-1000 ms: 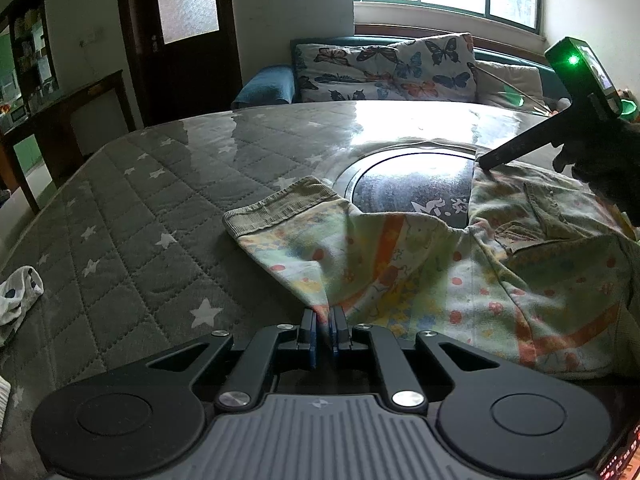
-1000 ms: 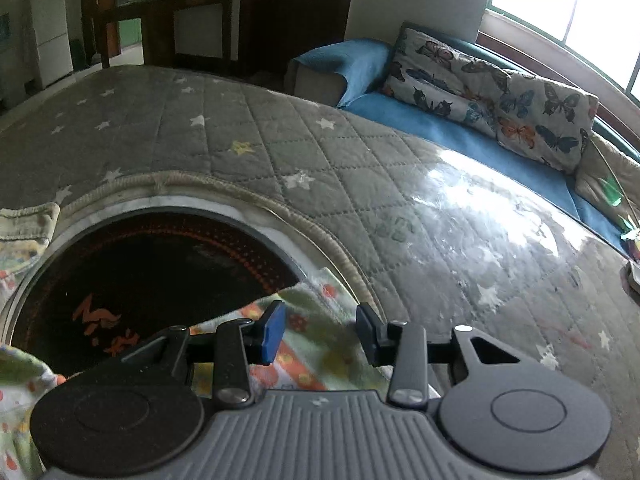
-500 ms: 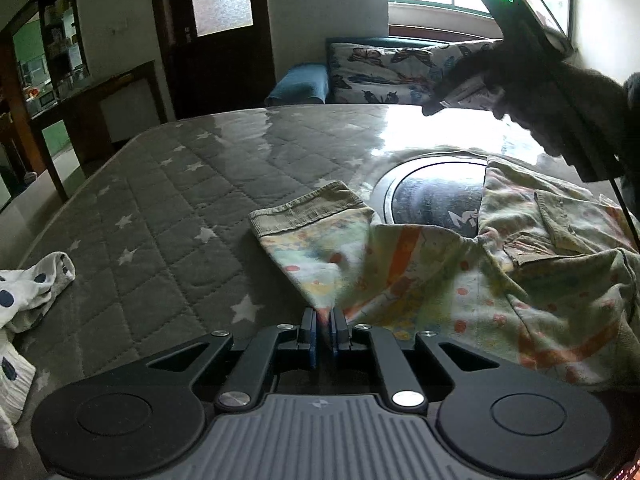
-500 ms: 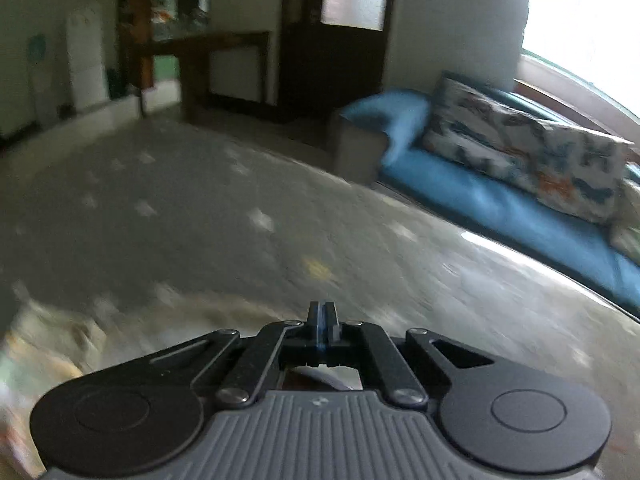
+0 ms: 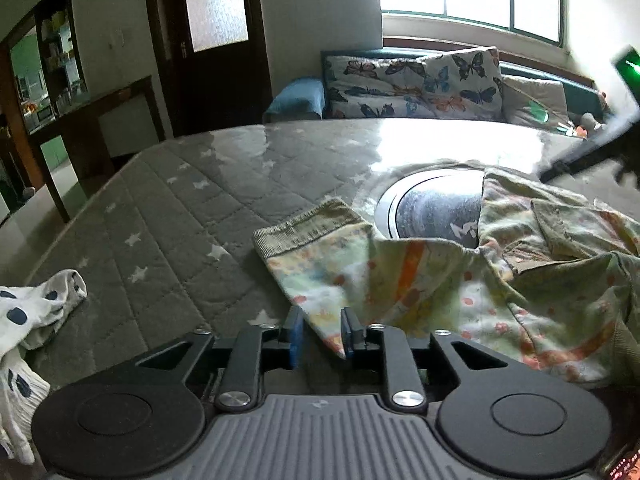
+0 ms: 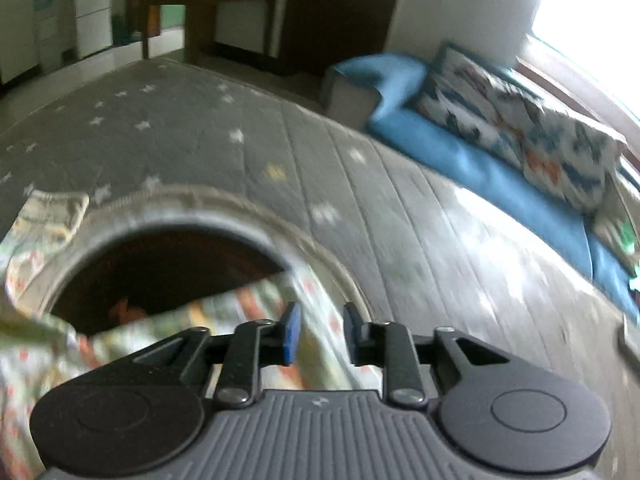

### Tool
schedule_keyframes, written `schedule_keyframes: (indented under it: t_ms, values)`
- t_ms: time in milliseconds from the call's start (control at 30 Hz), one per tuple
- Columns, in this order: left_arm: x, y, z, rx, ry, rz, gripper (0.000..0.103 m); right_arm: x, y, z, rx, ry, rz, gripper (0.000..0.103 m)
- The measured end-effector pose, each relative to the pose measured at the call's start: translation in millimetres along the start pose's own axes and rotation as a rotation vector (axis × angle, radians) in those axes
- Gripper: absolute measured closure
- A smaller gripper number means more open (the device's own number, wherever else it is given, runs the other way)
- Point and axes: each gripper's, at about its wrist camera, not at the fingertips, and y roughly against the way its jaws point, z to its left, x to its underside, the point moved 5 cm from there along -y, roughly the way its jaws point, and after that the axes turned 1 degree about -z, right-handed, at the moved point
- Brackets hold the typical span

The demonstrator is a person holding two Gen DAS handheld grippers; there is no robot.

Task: Fold clothes

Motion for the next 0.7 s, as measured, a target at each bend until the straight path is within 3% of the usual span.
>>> schedule_keyframes:
  t_ms: [200, 333, 433, 467, 567, 700]
  values:
    - [-4, 9, -1, -0.003, -0.018, -0.032, 0.075, 49, 43, 21, -0.095, -0.011, 0.001, 0.063]
    - [-13, 14, -13, 0.021, -0.036, -0.057, 0.075, 69, 48, 52, -0.111, 0.048, -0.007, 0.065]
    - [-20, 17, -25, 0.048, -0.065, -0.082, 0.073, 77, 43, 65, -0.077, 0.05, -0.023, 0.076]
    - [-22, 17, -30, 0.059, -0.076, -0.089, 0.072, 78, 43, 67, -0.068, 0.04, -0.031, 0.085]
    - [-29, 14, -45, 0.087, -0.11, -0.103, 0.071, 79, 54, 61, -0.044, -0.021, -0.061, 0.099]
    - [-34, 2, -66, 0.132, -0.145, -0.095, 0.071, 82, 93, 38, 0.04, -0.086, -0.154, 0.1]
